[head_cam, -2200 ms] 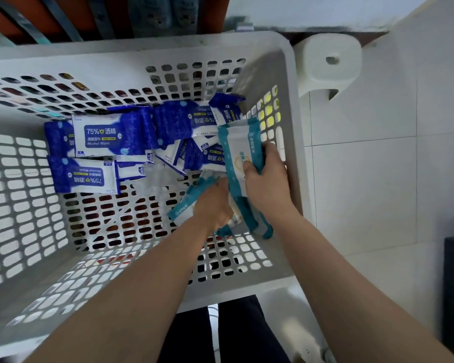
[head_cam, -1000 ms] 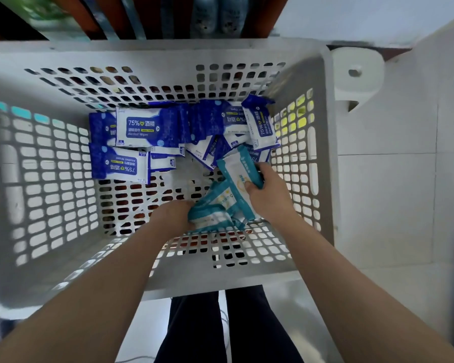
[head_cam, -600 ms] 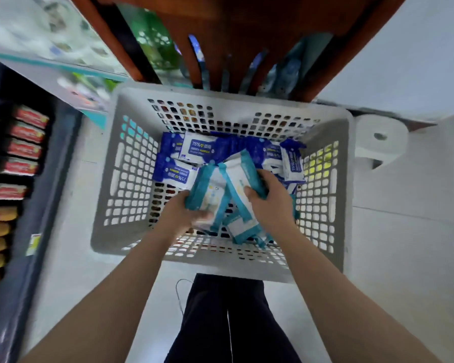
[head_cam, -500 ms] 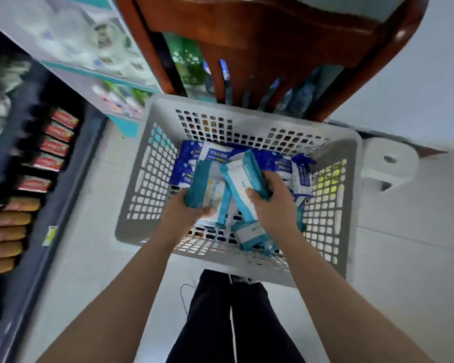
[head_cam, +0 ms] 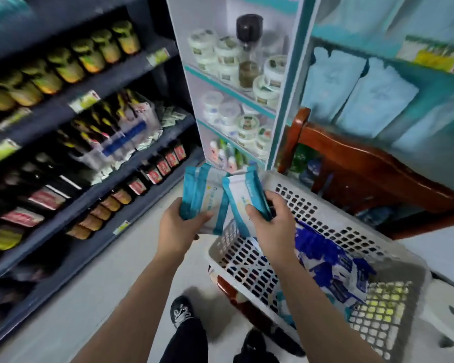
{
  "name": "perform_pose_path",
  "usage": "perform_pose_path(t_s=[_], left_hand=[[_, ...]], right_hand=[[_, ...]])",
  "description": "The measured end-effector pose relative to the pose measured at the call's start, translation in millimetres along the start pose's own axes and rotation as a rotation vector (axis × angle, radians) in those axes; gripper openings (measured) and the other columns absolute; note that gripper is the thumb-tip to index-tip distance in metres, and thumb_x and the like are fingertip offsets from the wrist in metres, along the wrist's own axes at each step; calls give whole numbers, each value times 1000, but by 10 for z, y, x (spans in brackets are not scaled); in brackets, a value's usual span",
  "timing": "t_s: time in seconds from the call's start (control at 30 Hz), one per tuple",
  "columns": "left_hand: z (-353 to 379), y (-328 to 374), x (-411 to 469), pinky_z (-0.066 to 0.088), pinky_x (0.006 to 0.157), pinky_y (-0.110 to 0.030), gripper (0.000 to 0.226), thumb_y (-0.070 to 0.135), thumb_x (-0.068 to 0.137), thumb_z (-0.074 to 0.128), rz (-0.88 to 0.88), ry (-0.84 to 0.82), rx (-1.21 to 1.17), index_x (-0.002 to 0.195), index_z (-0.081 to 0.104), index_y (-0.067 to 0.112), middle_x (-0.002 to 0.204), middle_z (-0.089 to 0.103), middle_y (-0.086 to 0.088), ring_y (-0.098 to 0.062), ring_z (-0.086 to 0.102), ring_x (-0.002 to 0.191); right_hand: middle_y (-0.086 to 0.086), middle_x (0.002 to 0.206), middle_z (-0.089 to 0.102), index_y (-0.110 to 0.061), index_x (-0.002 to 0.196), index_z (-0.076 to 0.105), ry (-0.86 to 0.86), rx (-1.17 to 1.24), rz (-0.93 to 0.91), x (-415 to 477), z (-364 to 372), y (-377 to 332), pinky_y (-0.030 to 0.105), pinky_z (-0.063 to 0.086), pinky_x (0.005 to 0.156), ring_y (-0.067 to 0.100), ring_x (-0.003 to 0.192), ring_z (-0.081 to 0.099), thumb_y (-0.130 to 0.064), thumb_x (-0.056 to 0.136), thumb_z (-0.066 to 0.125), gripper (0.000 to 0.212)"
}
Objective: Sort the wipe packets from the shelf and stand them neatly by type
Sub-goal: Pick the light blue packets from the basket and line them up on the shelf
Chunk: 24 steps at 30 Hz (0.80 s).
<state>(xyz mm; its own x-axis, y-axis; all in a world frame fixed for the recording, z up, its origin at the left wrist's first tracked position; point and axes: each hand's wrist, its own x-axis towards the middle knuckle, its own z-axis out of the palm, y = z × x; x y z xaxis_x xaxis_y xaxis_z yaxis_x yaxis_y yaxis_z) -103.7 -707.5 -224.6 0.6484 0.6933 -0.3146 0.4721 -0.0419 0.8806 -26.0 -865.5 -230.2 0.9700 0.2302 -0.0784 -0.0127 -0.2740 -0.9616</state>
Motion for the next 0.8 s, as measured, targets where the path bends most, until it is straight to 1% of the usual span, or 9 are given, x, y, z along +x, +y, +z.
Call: perform_pose_path(t_s=[0.17,0.27,0.33,0.4,0.47,0.57,0.7,0.77,0.8], left_hand=[[-831,163,300,45,46,-27,29,19,76,79,41,131,-23,96,58,16,84,66,-1,-15,57,60],[-1384,274,552,47,49,-30,28,22,75,80,73,182,-43,89,57,24,86,66,-1,-18,59,65],[-1753,345,731,51,54,-33,30,23,74,81,109,208,-45,94,58,26,89,67,1,-17,62,69],[-2093,413,900,50,55,-28,32,24,75,80,138,229,-22,99,59,23,90,67,4,-14,63,70],[-2384,495,1058,46,53,-22,31,26,76,80,170,252,-3,99,60,21,90,67,5,-11,61,68],[-2749,644,1319,42,52,-14,26,26,78,78,191,306,59,95,58,22,87,65,9,-4,60,71],[-3144,848,1697,51,56,-27,25,30,78,77,227,344,117,90,57,22,84,66,5,-8,63,67],[-3315,983,1901,44,51,-13,26,29,79,77,275,361,168,88,55,19,78,61,9,4,59,60],[-3400,1064,2006,40,48,-11,26,30,79,76,294,367,203,85,53,19,74,57,11,7,56,56]], right_hand=[[-20,95,61,-24,110,61,-78,48,-95,151,770,-554,16,47,78,0,89,58,-16,82,73,31],[-14,102,62,-21,111,61,-111,79,-150,244,1290,-877,5,43,75,0,94,58,-14,82,73,33],[-16,100,60,-19,109,60,-129,101,-193,313,1633,-1093,1,40,72,-6,92,56,-10,81,73,32],[-17,97,59,-17,107,59,-146,112,-238,380,1956,-1299,0,38,70,-12,89,54,-7,81,73,31],[-11,98,61,-16,106,60,-153,116,-280,459,2254,-1485,0,38,70,-5,87,56,-6,80,73,32],[-12,97,61,-21,104,58,-176,133,-315,616,2637,-1733,1,38,72,-2,86,56,-6,79,73,32],[-9,102,65,-21,107,60,-212,154,-350,922,3059,-2027,7,43,76,4,93,60,-10,80,74,32],[-10,102,65,-20,107,61,-244,160,-388,1108,3244,-2182,4,42,72,1,92,60,-11,81,73,30],[-11,101,65,-21,106,61,-261,169,-408,1207,3332,-2261,3,42,71,0,92,60,-11,81,73,30]])
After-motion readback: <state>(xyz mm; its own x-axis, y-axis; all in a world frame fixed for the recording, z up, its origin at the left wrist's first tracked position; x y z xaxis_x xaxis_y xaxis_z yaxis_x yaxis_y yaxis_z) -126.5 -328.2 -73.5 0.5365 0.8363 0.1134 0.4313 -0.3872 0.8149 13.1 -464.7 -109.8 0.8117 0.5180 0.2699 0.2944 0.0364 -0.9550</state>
